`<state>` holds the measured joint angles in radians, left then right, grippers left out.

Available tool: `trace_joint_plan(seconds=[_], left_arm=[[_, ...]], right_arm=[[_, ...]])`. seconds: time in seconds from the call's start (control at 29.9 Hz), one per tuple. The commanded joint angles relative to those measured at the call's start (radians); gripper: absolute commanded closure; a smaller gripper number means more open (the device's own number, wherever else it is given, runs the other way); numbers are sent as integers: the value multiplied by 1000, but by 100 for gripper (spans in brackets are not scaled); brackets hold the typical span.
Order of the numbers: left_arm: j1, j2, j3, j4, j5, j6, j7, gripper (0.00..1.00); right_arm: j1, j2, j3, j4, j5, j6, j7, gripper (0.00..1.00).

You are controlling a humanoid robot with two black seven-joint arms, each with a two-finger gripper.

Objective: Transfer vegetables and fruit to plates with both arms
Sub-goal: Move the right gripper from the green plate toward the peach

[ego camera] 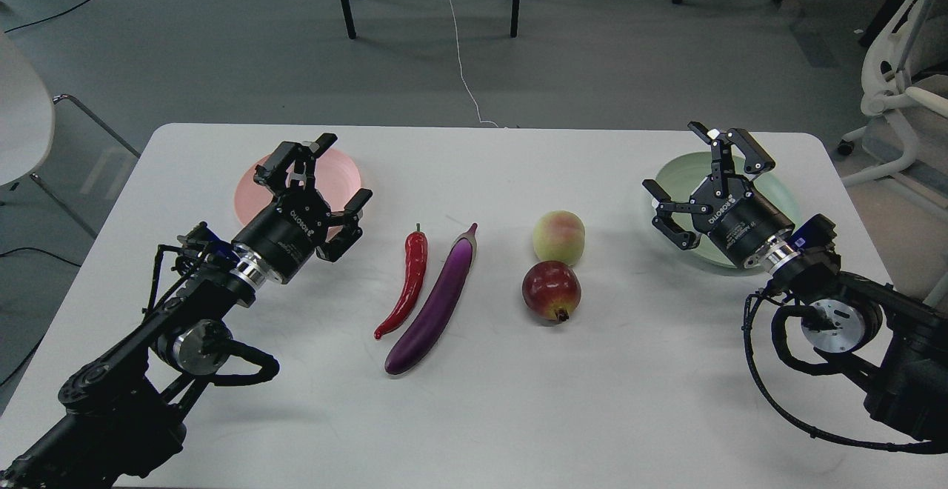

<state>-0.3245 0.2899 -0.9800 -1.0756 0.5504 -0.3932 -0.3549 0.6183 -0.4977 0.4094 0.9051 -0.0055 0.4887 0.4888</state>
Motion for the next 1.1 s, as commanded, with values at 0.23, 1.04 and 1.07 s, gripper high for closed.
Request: trace_joint_plan(seconds=[0.23, 1.04, 1.07], left_arm=[[-13, 8, -6, 19, -7, 2, -35, 2], [-25, 69, 1, -26, 5, -3, -39, 2], [-25, 72, 1, -26, 5, -3, -39, 2]], right_arm=[[43, -82, 0, 66, -181, 0, 0, 1], [891, 31, -808, 66, -1550, -124, 0, 2], [890, 74, -820, 28, -1550, -125, 0, 3]])
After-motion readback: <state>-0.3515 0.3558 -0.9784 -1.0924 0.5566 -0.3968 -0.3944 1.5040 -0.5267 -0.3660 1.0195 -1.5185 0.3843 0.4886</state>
